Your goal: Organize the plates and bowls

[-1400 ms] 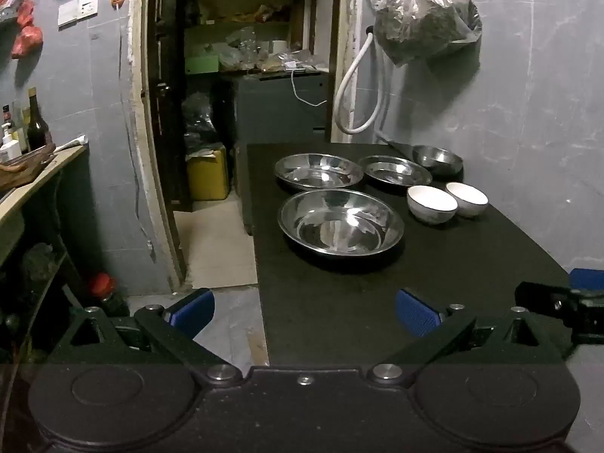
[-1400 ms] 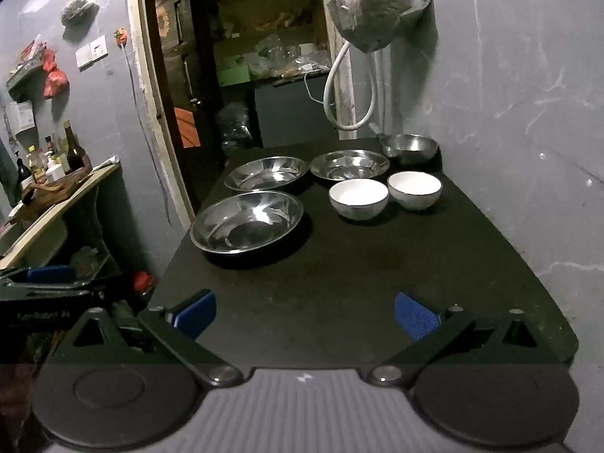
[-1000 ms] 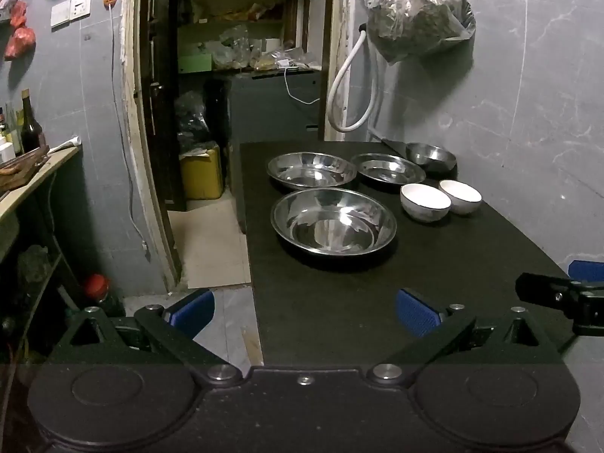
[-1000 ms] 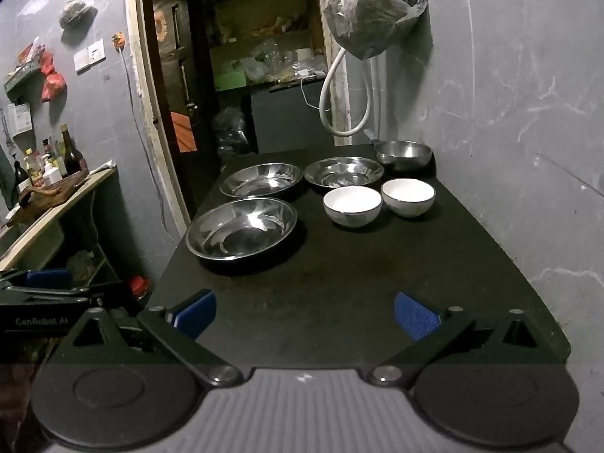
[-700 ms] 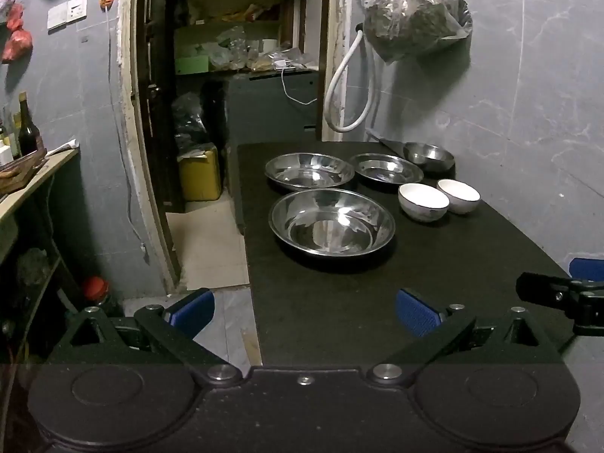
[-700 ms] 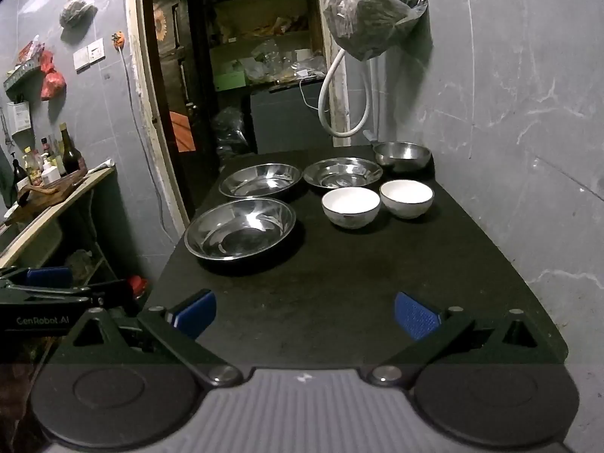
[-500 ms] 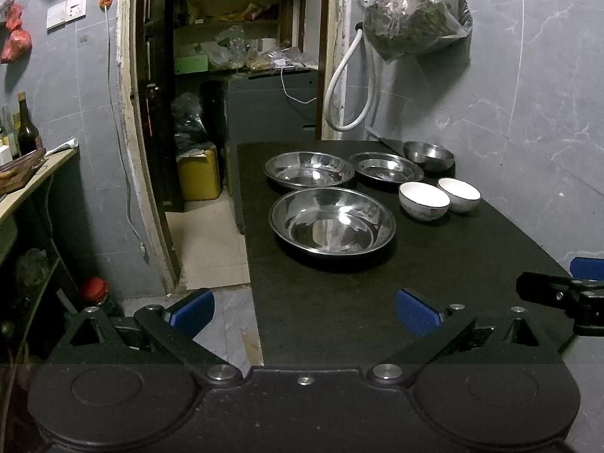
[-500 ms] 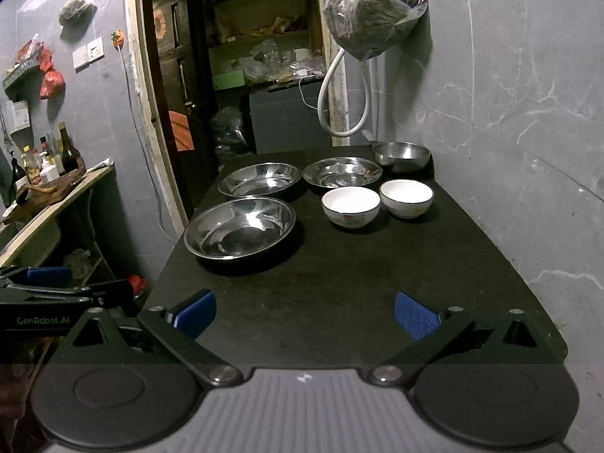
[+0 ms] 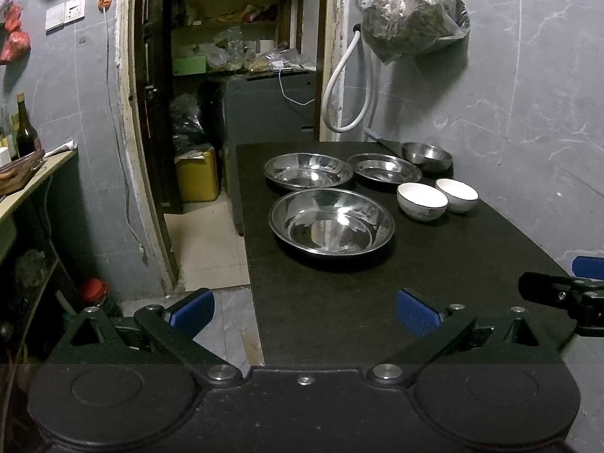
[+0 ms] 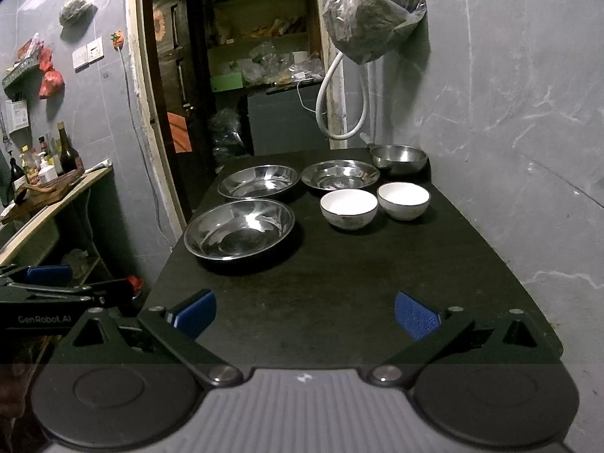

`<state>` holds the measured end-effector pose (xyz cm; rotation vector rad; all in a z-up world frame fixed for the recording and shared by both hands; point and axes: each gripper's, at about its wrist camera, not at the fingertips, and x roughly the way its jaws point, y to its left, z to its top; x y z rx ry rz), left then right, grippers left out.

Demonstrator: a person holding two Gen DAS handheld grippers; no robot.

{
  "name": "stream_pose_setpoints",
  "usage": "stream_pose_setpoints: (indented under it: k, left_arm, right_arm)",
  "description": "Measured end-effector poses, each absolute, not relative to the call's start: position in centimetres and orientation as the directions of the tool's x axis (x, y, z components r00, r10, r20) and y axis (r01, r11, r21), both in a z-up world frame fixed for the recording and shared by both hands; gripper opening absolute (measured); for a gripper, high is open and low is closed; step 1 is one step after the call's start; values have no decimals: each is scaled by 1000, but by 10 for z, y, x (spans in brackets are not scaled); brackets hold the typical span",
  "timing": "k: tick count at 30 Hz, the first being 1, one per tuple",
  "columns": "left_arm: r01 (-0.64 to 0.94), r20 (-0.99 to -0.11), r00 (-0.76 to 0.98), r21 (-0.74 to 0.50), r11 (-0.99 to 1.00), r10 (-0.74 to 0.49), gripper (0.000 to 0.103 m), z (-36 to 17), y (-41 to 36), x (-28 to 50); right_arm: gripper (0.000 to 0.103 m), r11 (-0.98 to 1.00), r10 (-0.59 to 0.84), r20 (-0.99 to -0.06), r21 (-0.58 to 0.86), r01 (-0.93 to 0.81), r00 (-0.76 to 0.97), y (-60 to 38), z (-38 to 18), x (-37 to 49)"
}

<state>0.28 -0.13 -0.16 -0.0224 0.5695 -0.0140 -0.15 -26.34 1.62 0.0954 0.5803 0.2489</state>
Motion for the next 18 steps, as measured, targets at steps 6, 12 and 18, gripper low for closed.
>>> stream_pose_setpoints:
  k: [6,12,18]
  left_arm:
    - [12,-538,843,-22,1000,-23,102,0,-2,1]
    - [17,-538,843,-18,1000,-24,102,1,-4,0]
    - [17,-538,843,-20,1000,-25,102,0,-3,0]
  right_arm:
    - [103,966,256,-527,161,-200,811,-267,16,-4]
    - [103,967,255,-526,159,-201,811,-267,16,-5]
    - [103,966,256,-526,160,-201,811,-268,16,-6]
